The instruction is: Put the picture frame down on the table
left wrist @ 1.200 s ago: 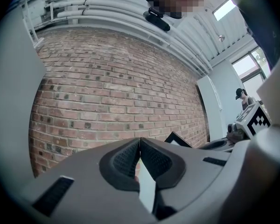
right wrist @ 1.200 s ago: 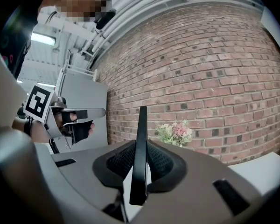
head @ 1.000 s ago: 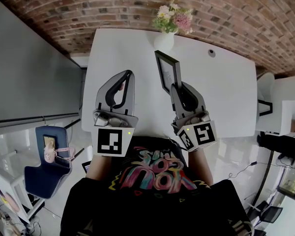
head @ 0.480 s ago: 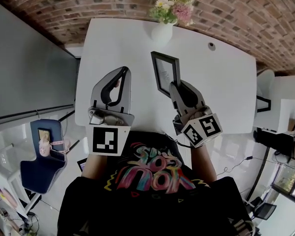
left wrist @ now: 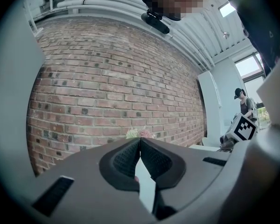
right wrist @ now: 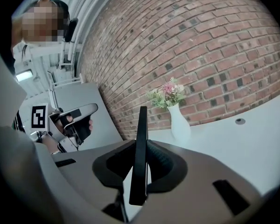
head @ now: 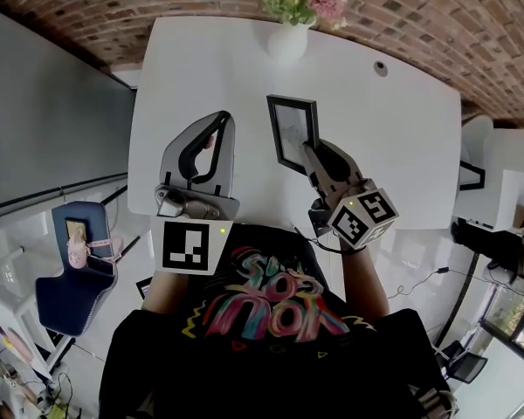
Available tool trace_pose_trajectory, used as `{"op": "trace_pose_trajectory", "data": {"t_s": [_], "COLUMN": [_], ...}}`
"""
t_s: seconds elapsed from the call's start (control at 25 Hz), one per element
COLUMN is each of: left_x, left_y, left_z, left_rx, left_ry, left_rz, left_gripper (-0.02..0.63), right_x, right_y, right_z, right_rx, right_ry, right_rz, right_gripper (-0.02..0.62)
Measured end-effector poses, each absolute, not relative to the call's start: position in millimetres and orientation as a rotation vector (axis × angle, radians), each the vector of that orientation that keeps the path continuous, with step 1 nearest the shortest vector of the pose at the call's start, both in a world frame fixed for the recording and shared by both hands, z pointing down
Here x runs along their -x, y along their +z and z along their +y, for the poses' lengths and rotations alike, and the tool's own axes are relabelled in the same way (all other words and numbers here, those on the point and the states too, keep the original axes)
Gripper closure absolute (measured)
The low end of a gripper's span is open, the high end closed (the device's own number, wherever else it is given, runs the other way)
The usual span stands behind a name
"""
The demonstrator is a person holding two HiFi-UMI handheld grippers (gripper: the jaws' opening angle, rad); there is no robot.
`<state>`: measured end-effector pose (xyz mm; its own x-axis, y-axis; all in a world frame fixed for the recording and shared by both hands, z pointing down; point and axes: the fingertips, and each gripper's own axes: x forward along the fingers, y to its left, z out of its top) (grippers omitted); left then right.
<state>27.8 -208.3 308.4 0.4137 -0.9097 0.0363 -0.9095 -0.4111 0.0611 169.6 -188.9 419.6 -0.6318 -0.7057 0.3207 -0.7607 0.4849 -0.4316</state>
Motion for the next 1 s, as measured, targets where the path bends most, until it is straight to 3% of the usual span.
{"op": "trace_pose_trajectory", "data": {"t_s": [1.0], "left_x": [-29.1], "left_y": [359.3], "left_z": [-211.8], "left_rx": [-2.508], "left_ry": [0.09], "left_rz": [-1.631], "left_gripper": [0.581], "right_x": [-154.2], "right_y": [523.5], "right_z": [-177.1], "right_rx": [-1.12], "right_ry": [1.337], "right_rz": [-2.499], "right_gripper": [0.505]}}
